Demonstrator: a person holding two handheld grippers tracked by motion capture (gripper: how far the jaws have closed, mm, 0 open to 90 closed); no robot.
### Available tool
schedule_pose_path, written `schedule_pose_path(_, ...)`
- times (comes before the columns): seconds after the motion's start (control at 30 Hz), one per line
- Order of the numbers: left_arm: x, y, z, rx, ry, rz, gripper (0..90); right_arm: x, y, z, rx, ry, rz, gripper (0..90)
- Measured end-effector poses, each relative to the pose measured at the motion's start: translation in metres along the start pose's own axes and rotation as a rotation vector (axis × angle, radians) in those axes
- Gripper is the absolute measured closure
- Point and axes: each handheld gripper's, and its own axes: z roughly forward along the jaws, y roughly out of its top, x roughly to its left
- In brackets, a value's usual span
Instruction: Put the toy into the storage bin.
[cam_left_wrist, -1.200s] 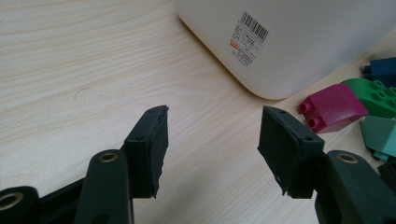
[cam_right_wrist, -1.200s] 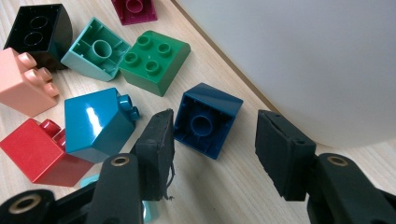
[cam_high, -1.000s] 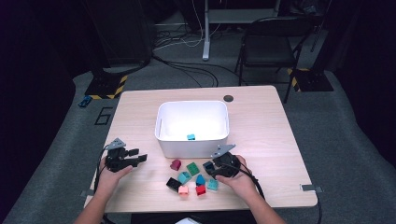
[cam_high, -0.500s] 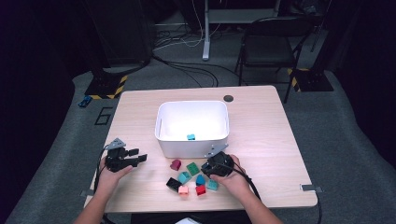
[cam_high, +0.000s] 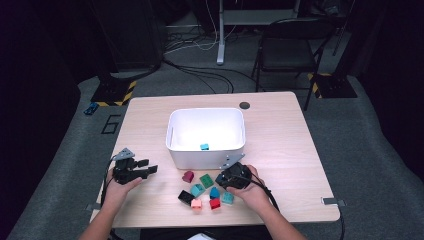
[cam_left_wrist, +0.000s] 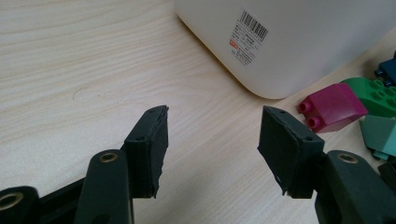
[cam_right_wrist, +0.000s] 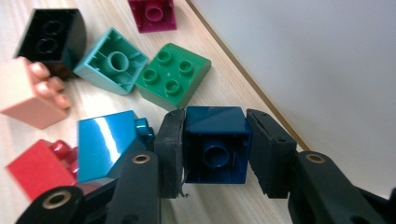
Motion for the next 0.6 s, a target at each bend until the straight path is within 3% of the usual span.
schedule_pose_path(0.53,0.001,0.000,-0.001,0.006,0.001,0.004,42.1,0.001,0.015,-0.038,-0.030,0.076,0.003,58.5)
schedule_pose_path(0.6,0.001,0.000,-0.001,0.005,0.001,0.003,42.1,0.000,0.017,-0.044,-0.017,0.087,-0.018,58.5)
